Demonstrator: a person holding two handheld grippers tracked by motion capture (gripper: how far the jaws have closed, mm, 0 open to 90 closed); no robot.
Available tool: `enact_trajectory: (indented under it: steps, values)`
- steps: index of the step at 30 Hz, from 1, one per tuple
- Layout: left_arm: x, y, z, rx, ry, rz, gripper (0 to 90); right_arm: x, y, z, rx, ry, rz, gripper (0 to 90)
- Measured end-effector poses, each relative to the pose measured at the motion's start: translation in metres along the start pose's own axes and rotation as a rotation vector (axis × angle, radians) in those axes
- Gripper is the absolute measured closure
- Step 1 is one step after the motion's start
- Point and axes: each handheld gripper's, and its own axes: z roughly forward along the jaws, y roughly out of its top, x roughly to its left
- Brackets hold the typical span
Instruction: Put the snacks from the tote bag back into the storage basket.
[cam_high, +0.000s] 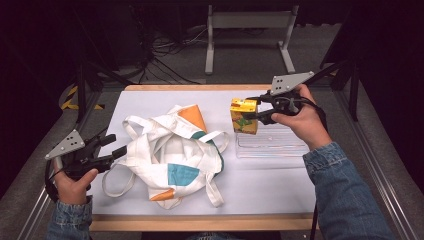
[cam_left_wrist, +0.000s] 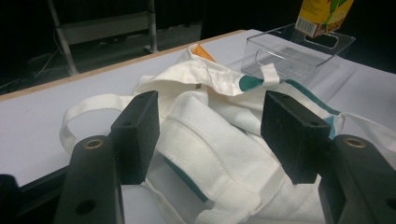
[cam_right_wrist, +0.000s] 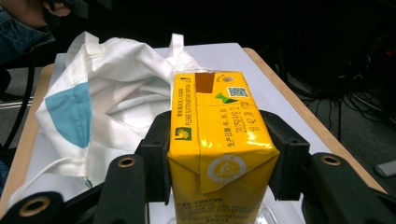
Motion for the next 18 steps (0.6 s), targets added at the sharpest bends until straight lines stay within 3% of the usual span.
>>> enact_trajectory:
  steps: [9,18]
  values:
    - [0.001,0.002,0.003,-0.002,-0.002,-0.003,38.4,-0.009,-0.017,-0.011,-0.001,-0.016,0.025,50.8]
    - [0.004,0.003,0.006,-0.005,-0.003,-0.007,38.4,-0.017,-0.035,-0.021,-0.036,0.012,0.023,50.8]
